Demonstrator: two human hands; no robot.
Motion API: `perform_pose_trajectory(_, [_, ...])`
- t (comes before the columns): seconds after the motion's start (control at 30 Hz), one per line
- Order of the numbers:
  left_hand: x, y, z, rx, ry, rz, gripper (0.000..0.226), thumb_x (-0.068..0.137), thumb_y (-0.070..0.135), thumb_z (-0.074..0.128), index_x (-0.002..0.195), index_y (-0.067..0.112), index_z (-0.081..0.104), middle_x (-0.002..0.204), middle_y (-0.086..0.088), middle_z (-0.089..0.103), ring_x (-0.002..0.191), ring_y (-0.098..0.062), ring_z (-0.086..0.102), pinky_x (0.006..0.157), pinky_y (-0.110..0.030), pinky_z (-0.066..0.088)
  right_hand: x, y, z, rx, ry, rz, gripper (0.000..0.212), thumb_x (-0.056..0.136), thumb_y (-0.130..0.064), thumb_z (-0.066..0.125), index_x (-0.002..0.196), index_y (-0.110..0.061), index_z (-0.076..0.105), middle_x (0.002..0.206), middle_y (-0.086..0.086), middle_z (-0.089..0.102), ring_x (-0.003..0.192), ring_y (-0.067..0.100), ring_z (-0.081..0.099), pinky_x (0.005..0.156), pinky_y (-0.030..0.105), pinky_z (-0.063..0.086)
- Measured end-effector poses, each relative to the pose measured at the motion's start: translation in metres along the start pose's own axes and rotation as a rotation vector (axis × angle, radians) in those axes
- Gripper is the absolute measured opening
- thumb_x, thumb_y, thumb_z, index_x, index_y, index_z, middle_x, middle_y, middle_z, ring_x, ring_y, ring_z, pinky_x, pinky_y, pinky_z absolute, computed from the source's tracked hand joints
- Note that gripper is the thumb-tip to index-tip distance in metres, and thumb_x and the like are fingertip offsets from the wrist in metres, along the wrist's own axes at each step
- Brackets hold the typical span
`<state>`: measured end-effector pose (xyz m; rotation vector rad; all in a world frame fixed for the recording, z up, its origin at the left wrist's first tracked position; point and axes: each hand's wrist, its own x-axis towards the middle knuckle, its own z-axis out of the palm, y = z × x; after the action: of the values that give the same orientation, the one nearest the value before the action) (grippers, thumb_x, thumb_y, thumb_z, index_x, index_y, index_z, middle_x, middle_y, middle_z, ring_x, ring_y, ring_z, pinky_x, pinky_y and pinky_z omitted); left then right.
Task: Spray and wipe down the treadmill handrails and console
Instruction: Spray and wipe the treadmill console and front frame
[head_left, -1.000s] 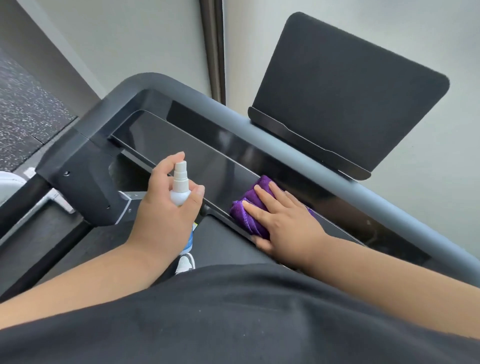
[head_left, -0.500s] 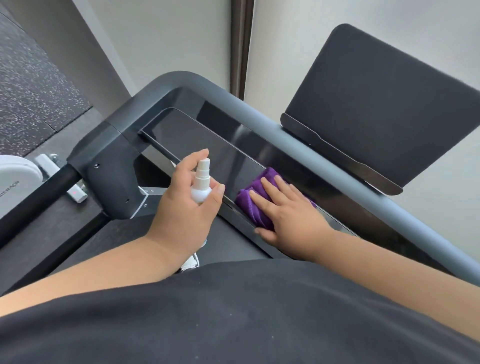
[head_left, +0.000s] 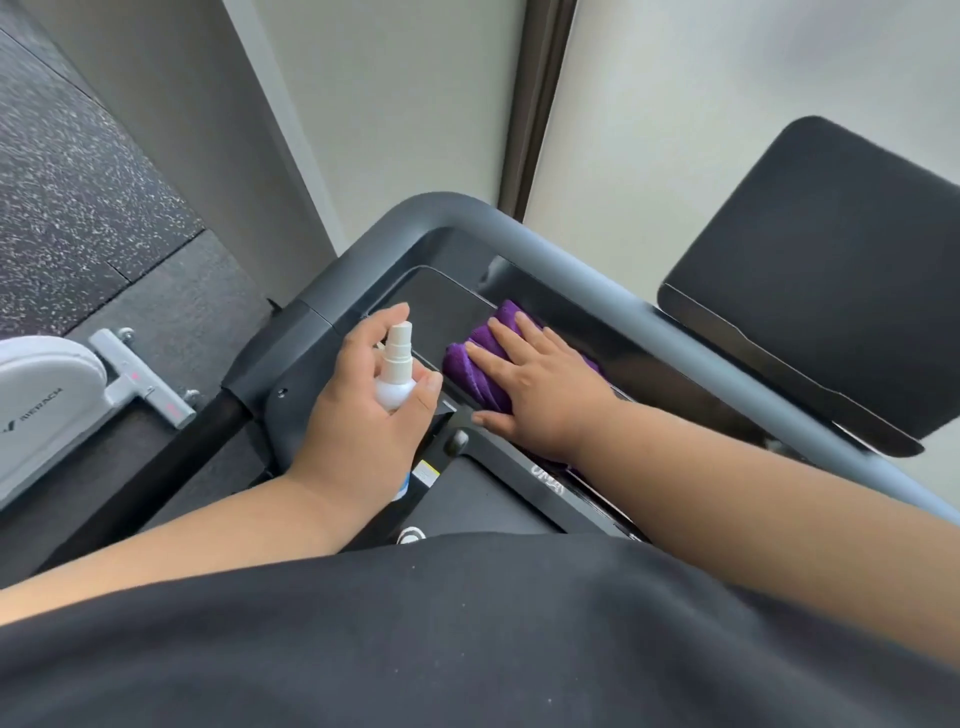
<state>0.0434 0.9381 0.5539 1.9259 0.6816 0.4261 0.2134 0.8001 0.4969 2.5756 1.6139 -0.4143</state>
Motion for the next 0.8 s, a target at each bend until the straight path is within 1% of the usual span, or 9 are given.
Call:
perform_pose_trajectory(0.13, [0.022, -0.006, -0.019, -0.004, -0.035, 0.072, 0.06, 0.092, 0.028, 0.068, 0.121, 0.069, 0.037, 0.094, 0.018, 0.065, 0.085, -0.006, 0.065, 0.074, -0.008, 0.045, 0.002, -0.003, -0.003, 0.048, 0.0, 0.046, 0.069, 0.093, -0.071, 0.021, 0.155, -0.041, 0.014, 0.166, -0.003, 0.01, 0.153, 0.024, 0.001, 0.122, 0.045, 0.006])
perform_pose_trajectory(0.2, [0.033, -0.01, -0.027, -0.013, -0.034, 0.081, 0.06, 0.092, 0.027, 0.068, 0.12, 0.07, 0.036, 0.094, 0.019, 0.065, 0.085, -0.005, 0.064, 0.073, -0.006, 0.043, -0.019, -0.001, 0.0, 0.079, 0.004, 0.097, 0.063, 0.095, -0.064, 0.021, 0.154, -0.044, 0.017, 0.165, -0.008, 0.011, 0.153, 0.02, 0.001, 0.121, 0.042, 0.006])
perform_pose_trajectory(0.27, [0.041, -0.015, -0.033, -0.024, -0.05, 0.09, 0.062, 0.093, 0.025, 0.068, 0.119, 0.07, 0.036, 0.095, 0.019, 0.065, 0.086, -0.003, 0.063, 0.072, -0.003, 0.041, -0.047, 0.002, 0.002, 0.097, 0.01, 0.137, 0.059, 0.097, -0.057, 0.032, 0.153, -0.043, 0.024, 0.164, -0.008, 0.016, 0.153, 0.02, 0.005, 0.121, 0.04, 0.01])
perform_pose_trajectory(0.33, [0.044, -0.02, -0.038, -0.038, -0.077, 0.103, 0.061, 0.093, 0.024, 0.068, 0.119, 0.07, 0.037, 0.095, 0.019, 0.064, 0.086, -0.001, 0.062, 0.072, -0.001, 0.039, -0.069, 0.001, 0.004, 0.138, 0.011, 0.165, 0.057, 0.095, -0.044, 0.049, 0.15, -0.034, 0.038, 0.162, -0.003, 0.023, 0.152, 0.024, 0.011, 0.122, 0.042, 0.016])
perform_pose_trajectory(0.4, [0.046, -0.024, -0.044, -0.043, -0.102, 0.121, 0.061, 0.092, 0.024, 0.067, 0.119, 0.069, 0.037, 0.095, 0.02, 0.064, 0.086, 0.0, 0.062, 0.072, 0.0, 0.039, -0.075, -0.004, 0.006, 0.161, -0.001, 0.204, 0.055, 0.087, -0.034, 0.056, 0.141, -0.023, 0.05, 0.161, 0.004, 0.028, 0.152, 0.026, 0.013, 0.121, 0.044, 0.021])
perform_pose_trajectory(0.47, [0.047, -0.03, -0.049, -0.034, -0.121, 0.13, 0.061, 0.092, 0.025, 0.067, 0.119, 0.07, 0.036, 0.094, 0.022, 0.065, 0.085, 0.0, 0.062, 0.073, 0.0, 0.04, -0.066, -0.011, 0.006, 0.17, 0.01, 0.253, 0.051, 0.083, -0.037, 0.058, 0.13, -0.017, 0.056, 0.16, 0.007, 0.031, 0.152, 0.026, 0.013, 0.12, 0.043, 0.022])
perform_pose_trajectory(0.6, [0.046, -0.037, -0.059, -0.022, -0.156, 0.149, 0.06, 0.09, 0.029, 0.065, 0.121, 0.071, 0.034, 0.094, 0.019, 0.065, 0.082, -0.005, 0.063, 0.071, -0.003, 0.041, -0.019, -0.033, 0.003, 0.174, 0.111, 0.235, 0.053, 0.09, -0.062, 0.052, 0.112, -0.015, 0.057, 0.155, 0.008, 0.037, 0.151, 0.028, 0.017, 0.121, 0.043, 0.018])
perform_pose_trajectory(0.7, [0.044, -0.039, -0.062, -0.014, -0.169, 0.154, 0.06, 0.09, 0.029, 0.065, 0.121, 0.071, 0.034, 0.094, 0.018, 0.065, 0.083, -0.004, 0.063, 0.072, -0.002, 0.04, 0.026, -0.047, -0.004, 0.198, 0.158, 0.218, 0.043, 0.094, -0.054, 0.052, 0.11, -0.015, 0.056, 0.157, 0.005, 0.035, 0.151, 0.026, 0.018, 0.121, 0.043, 0.015])
perform_pose_trajectory(0.8, [0.045, -0.039, -0.064, -0.032, -0.188, 0.15, 0.061, 0.092, 0.026, 0.066, 0.119, 0.072, 0.035, 0.093, 0.02, 0.065, 0.083, -0.002, 0.063, 0.071, -0.002, 0.04, 0.034, -0.049, -0.007, 0.27, 0.182, 0.252, 0.043, 0.091, -0.05, 0.061, 0.117, -0.017, 0.052, 0.164, 0.004, 0.019, 0.145, 0.026, 0.028, 0.119, 0.041, 0.023])
